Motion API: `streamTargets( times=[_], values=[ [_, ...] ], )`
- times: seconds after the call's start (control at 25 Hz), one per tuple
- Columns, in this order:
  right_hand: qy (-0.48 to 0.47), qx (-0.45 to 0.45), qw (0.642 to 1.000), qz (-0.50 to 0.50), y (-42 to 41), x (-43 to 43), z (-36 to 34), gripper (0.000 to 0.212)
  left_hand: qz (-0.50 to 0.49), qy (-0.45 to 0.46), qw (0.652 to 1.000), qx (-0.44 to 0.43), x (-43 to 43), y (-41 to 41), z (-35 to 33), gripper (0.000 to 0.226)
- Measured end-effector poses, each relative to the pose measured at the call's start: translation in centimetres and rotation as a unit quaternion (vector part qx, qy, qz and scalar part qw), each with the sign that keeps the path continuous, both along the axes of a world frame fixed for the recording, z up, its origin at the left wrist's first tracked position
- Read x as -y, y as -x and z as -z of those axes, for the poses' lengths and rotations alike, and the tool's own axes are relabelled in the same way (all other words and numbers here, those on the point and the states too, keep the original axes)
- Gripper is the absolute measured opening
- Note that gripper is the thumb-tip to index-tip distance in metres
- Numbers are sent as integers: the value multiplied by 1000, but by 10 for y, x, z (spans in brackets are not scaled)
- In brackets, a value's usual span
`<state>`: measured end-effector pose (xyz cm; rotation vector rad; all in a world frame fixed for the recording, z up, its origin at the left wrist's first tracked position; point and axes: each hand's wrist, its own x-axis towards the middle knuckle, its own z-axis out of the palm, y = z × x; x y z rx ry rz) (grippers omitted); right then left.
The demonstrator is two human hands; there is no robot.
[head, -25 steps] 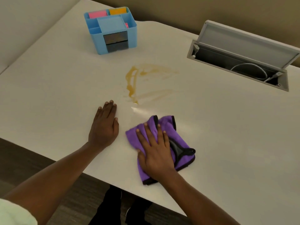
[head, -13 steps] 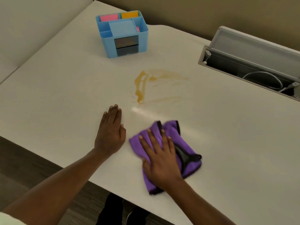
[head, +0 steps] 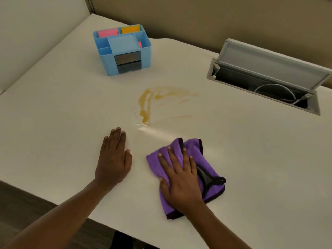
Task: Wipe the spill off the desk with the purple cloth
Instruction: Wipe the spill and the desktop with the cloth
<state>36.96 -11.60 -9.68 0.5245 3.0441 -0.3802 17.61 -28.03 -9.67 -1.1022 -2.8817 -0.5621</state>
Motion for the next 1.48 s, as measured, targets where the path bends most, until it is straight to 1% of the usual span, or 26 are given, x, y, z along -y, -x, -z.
streamTargets(
  times=[0.04, 0.12, 0.2, 0.24, 0.28, 0.32, 0.4, 0.48, 0.52, 0.6, 0.64, 0.68, 0.72, 0.8, 0.84, 0.88, 0.92, 1.0, 1.08, 1.16, 1.24, 1.32, 1.36, 1.4, 1.48],
  values=[
    [0, 1, 1000, 3, -18, -22, -3, 70, -1, -1, 1000, 1, -1, 0, 0, 63],
    [-27, 8, 997, 72, -22, -77, -8, 68, -2, 1, 1000, 3, -3, -2, -1, 63],
    [-35, 28, 980, 194, 17, -120, -19, 67, -3, 5, 1000, 5, -4, -1, -3, 63],
    [-21, 26, 968, 250, 43, -130, -25, 67, -3, 8, 1000, 4, -5, -2, -5, 64],
    [0, 25, 960, 280, 67, -128, -30, 68, -3, 11, 1000, 4, -5, -3, -6, 64],
    [15, 23, 961, 277, 85, -116, -32, 69, -5, 13, 1000, 4, -6, -4, -7, 64],
    [22, 4, 980, 199, 88, -68, -23, 69, -8, 14, 1000, 7, -6, -5, -11, 65],
    [16, -6, 996, 88, 45, -18, -7, 70, -8, 14, 1000, 8, -6, -6, -13, 66],
    [12, -15, 999, 47, 15, -6, -1, 70, -8, 15, 1000, 8, -5, -6, -13, 66],
    [3, -19, 1000, 8, -26, -36, -1, 70, -10, 15, 1000, 9, -5, -7, -12, 67],
    [-24, -20, 999, 16, -31, -66, -1, 69, -10, 13, 1000, 10, -6, -7, -11, 67],
    [-49, -6, 998, 47, -27, -97, -7, 69, -9, 11, 1000, 8, -6, -7, -11, 67],
    [-59, 15, 993, 101, -13, -125, -16, 69, -9, 9, 1000, 3, -6, -6, -10, 68],
    [-16, 31, 972, 234, 29, -150, -31, 69, -7, 9, 1000, -8, -5, -6, -7, 68],
    [3, 34, 963, 268, 46, -142, -34, 69, -4, 9, 1000, -14, -5, -6, -5, 68],
    [19, 23, 962, 270, 53, -125, -32, 70, -3, 8, 1000, -21, -4, -6, -2, 68],
    [33, 2, 970, 240, 48, -100, -28, 70, -1, 7, 1000, -27, -3, -4, 0, 68],
    [30, -17, 989, 144, 0, -51, -11, 70, 2, 7, 999, -40, -1, 0, 6, 68],
    [23, -23, 993, 112, -54, -45, -6, 69, 4, 12, 999, -48, 0, 1, 9, 69],
    [-3, -11, 990, 142, -68, -90, -10, 69, 10, 6, 998, -61, -4, -5, 7, 66],
    [-21, 9, 975, 220, -49, -140, -24, 68, 40, -21, 996, -78, -15, -26, -1, 62],
    [0, 19, 959, 282, -25, -165, -34, 67, 96, -46, 991, -80, -32, -65, -5, 59],
    [7, 16, 955, 296, -19, -161, -32, 68, 135, -47, 987, -68, -41, -89, -3, 58],
    [8, 14, 956, 292, -20, -148, -27, 68, 177, -41, 982, -51, -48, -113, -1, 58],
    [-2, 9, 973, 233, -47, -109, -13, 70, 242, -33, 969, -39, -62, -143, 4, 57]
  ],
)
